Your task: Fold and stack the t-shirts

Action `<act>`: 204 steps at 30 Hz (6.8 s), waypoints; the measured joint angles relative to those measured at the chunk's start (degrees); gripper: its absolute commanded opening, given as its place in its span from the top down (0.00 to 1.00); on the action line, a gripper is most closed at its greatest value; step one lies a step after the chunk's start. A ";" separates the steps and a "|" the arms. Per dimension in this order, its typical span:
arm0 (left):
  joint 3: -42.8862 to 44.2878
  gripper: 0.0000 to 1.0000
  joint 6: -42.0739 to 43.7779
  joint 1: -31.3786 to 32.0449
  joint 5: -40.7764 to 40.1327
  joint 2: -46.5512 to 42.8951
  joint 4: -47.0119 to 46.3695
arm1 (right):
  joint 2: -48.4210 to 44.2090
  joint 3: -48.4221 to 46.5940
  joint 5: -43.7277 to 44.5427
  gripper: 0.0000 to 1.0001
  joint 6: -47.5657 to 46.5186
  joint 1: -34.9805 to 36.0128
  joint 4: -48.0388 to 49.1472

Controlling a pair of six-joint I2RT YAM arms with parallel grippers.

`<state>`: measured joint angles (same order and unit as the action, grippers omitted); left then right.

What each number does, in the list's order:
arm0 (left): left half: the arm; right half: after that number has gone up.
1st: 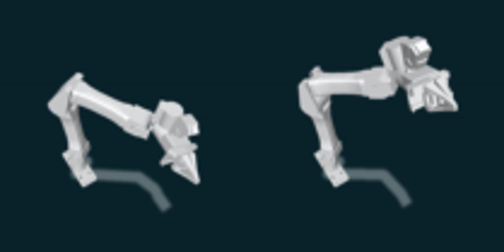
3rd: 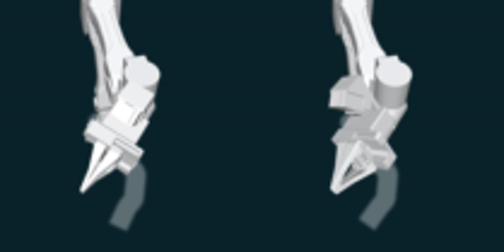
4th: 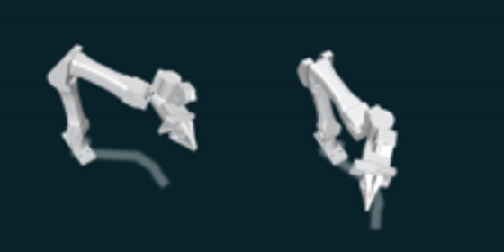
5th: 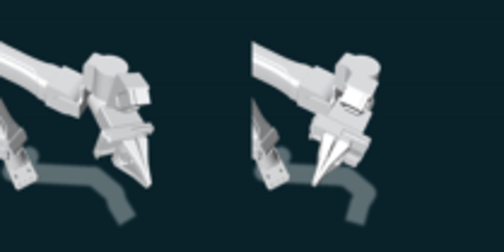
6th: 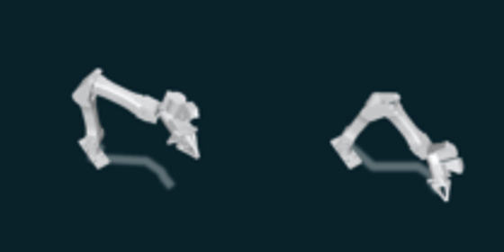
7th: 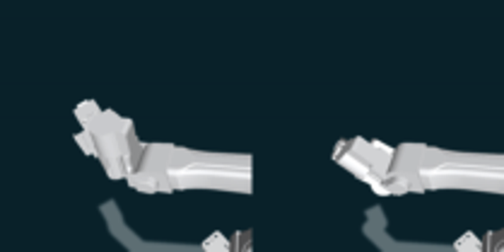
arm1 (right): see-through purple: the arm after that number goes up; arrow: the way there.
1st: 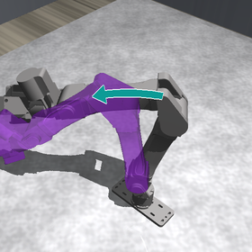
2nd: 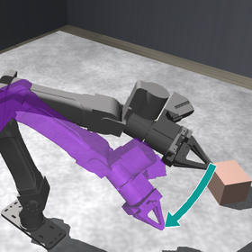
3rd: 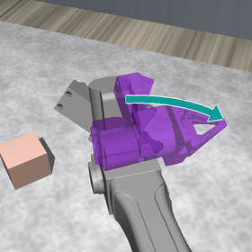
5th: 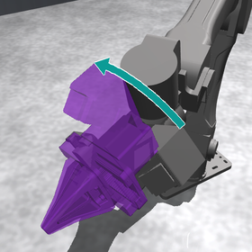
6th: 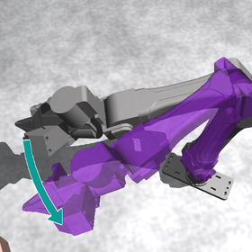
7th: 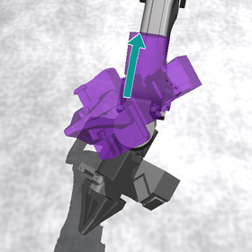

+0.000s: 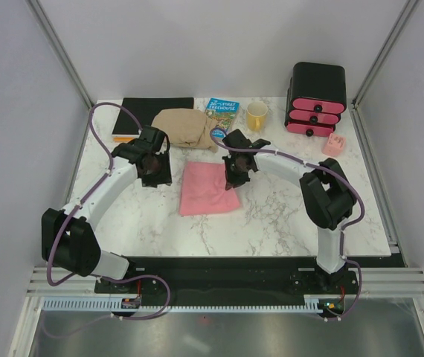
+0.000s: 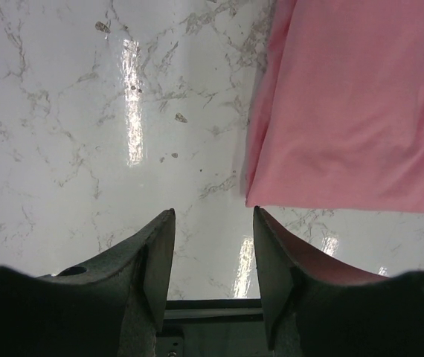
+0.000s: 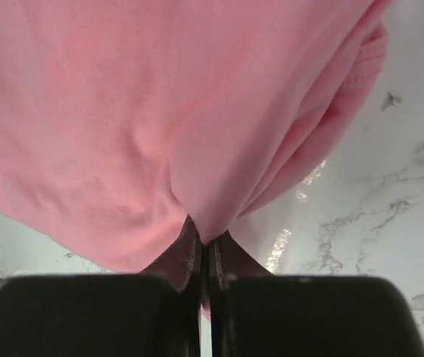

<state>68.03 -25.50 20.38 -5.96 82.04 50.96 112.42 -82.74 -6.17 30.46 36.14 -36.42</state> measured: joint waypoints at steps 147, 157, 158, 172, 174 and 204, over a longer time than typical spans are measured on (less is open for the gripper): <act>-10.25 0.54 2.47 -1.40 12.37 -2.12 -2.21 | 10.27 -13.73 30.16 0.89 -20.87 -54.36 -19.02; -10.25 0.55 2.67 -1.42 12.68 -1.68 -2.21 | 11.63 -17.07 31.76 0.52 -20.15 -54.36 -20.02; -10.23 0.55 2.67 -1.40 12.72 -1.49 -2.21 | 11.63 -17.07 32.11 0.52 -19.98 -54.36 -20.06; -10.23 0.55 2.69 -1.40 13.62 -0.52 -2.21 | 2.19 -16.94 39.41 0.52 -18.29 -51.98 -18.99; -10.23 0.55 2.69 -1.40 13.64 -0.52 -2.21 | -0.31 -16.92 38.91 0.55 -18.27 -51.04 -18.08; -10.03 0.56 2.64 -1.40 13.66 -1.14 -1.79 | 5.86 -4.17 27.43 0.66 -16.52 -43.01 -9.31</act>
<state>58.00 -22.85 18.98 7.70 80.90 49.17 118.28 -86.91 21.26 13.93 -6.87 -45.74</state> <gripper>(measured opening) 0.447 0.331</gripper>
